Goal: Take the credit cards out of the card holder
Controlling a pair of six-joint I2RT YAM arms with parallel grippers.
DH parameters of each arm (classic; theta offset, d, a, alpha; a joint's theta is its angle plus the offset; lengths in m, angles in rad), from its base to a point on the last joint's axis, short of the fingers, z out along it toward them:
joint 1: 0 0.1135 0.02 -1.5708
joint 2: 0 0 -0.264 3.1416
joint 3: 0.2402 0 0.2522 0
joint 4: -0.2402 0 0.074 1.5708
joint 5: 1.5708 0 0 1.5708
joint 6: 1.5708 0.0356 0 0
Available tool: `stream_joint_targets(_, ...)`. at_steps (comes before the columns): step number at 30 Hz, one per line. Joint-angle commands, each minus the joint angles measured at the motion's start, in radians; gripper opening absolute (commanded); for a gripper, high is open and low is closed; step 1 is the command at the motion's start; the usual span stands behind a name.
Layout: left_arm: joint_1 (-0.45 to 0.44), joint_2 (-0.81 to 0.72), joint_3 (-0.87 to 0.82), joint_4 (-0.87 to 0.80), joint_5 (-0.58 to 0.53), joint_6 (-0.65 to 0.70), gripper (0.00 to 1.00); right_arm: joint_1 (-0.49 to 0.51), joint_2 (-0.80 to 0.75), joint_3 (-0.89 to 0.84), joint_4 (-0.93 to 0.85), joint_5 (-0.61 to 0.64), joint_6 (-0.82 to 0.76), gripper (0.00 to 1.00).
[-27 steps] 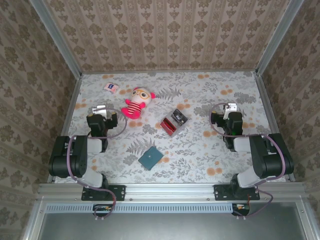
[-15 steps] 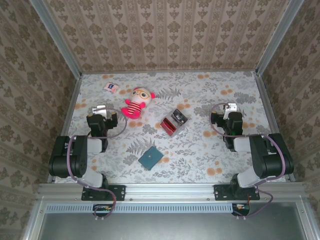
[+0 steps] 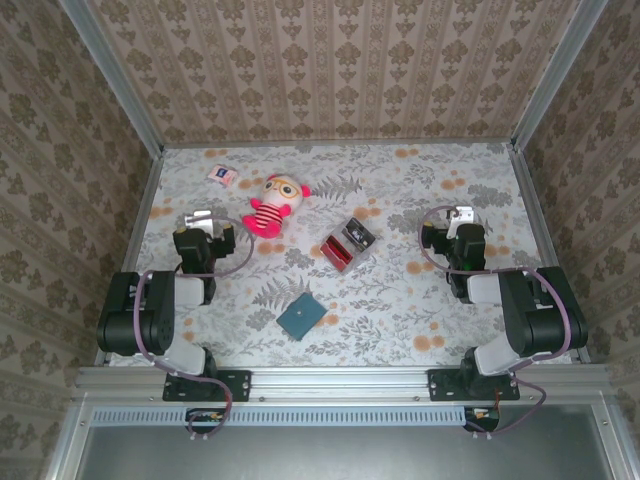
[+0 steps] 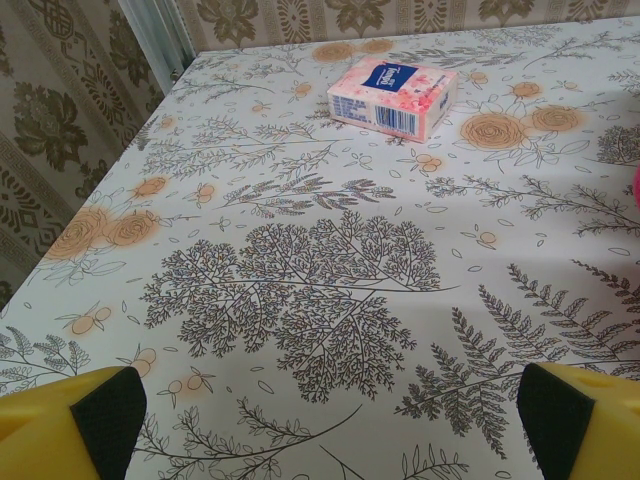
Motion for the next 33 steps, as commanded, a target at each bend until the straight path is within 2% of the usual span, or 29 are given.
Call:
stream_joint_targets(1, -0.002, 0.005, 0.014, 0.031, -0.006, 0.012, 1.0, 0.005, 0.008, 0.016, 0.042, 0.016, -0.01, 1.0)
stream_joint_targets(6, -0.015, -0.097, 0.011, -0.05, -0.048, 0.011, 1.0, 0.005, -0.116, 0.037, -0.1, 0.13, 0.032, 1.0)
stream_joint_targets(11, -0.036, -0.252, 0.084, -0.344, -0.098, -0.043, 1.0, 0.008, -0.284, 0.087, -0.296, 0.226, 0.106, 1.0)
stream_joint_targets(14, -0.049, -0.313, 0.147, -0.529, -0.102, -0.126, 1.0, 0.007, -0.349, 0.233, -0.629, 0.28, 0.284, 1.0)
stream_joint_targets(16, -0.072, -0.344, 0.204, -0.666, -0.099, -0.177, 1.0, 0.008, -0.325, 0.377, -0.899, 0.272, 0.378, 1.0)
stream_joint_targets(18, -0.096, -0.373, 0.248, -0.774, -0.076, -0.227, 1.0, 0.01, -0.275, 0.48, -1.06, 0.213, 0.417, 1.0)
stream_joint_targets(20, -0.119, -0.399, 0.281, -0.854, -0.046, -0.273, 1.0, 0.013, -0.23, 0.538, -1.132, 0.123, 0.455, 1.0)
stream_joint_targets(27, -0.161, -0.438, 0.388, -1.091, 0.102, -0.485, 1.0, 0.061, -0.149, 0.539, -1.12, -0.335, 0.667, 1.0)
stream_joint_targets(30, -0.166, -0.417, 0.425, -1.165, 0.192, -0.57, 1.0, 0.127, -0.135, 0.502, -1.068, -0.422, 0.761, 1.0)
stream_joint_targets(33, -0.193, -0.383, 0.447, -1.188, 0.259, -0.607, 1.0, 0.198, -0.095, 0.497, -1.06, -0.439, 0.804, 1.0)
